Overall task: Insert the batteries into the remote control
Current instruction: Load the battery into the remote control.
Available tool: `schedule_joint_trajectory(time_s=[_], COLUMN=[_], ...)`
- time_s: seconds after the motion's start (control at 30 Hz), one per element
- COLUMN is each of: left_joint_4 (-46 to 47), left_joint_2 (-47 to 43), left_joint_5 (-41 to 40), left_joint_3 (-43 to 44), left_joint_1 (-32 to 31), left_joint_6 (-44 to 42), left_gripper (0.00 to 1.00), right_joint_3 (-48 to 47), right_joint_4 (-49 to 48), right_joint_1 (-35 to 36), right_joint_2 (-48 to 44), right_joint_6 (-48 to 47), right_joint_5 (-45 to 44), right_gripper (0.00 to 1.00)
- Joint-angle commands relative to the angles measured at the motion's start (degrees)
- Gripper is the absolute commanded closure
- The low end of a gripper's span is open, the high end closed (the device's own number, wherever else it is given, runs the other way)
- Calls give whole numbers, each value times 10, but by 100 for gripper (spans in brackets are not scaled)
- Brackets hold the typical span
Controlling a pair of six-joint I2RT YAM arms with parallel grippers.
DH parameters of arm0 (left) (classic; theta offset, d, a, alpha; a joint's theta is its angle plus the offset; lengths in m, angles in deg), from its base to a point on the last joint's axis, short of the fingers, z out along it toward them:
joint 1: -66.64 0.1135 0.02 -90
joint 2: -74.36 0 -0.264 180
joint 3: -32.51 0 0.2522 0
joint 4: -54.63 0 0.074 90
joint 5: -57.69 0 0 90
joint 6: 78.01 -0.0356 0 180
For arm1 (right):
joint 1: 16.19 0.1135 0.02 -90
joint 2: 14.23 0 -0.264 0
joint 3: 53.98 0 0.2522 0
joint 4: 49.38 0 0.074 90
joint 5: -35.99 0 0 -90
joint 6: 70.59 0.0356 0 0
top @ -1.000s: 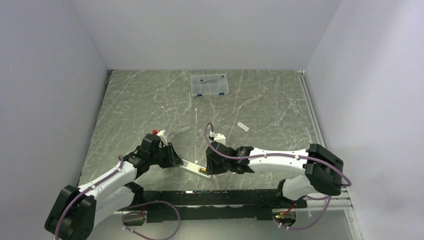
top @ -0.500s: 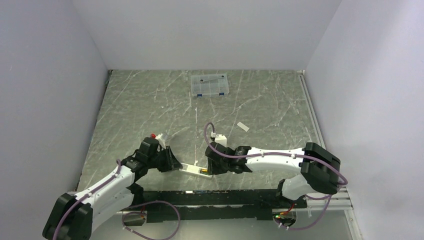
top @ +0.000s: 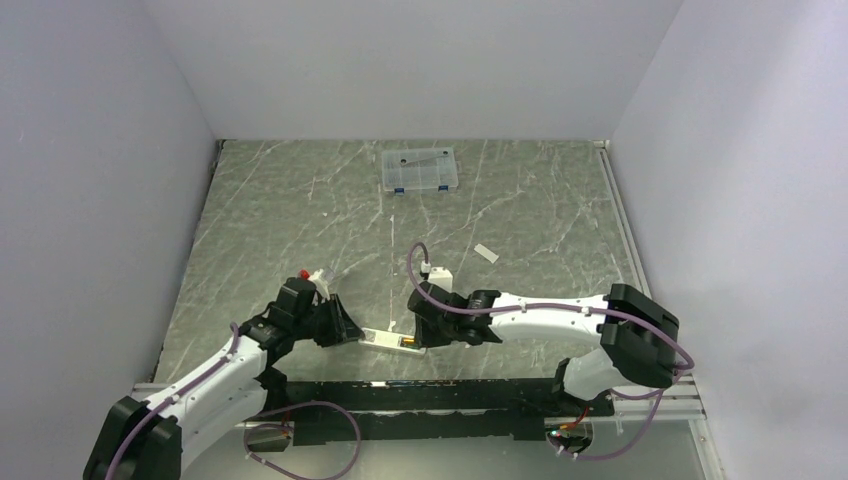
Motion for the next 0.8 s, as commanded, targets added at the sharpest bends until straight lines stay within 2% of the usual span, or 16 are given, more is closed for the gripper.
schedule_joint_trajectory(time_s=[0.0, 0.77], left_joint_4=[1, -5], left_joint_2=[-4, -5], left_joint_5=[17, 17], left_joint_3=[-2, 3], left_joint_1=[-1, -1], left_joint_6=[7, 1], left_gripper=[74, 75], right_joint_3=[-27, -37], right_joint_4=[7, 7], right_joint_1=[-2, -3], right_joint_2=[9, 31], right_joint_6=[9, 9], right_joint_5=[-16, -7], right_gripper=[76, 85])
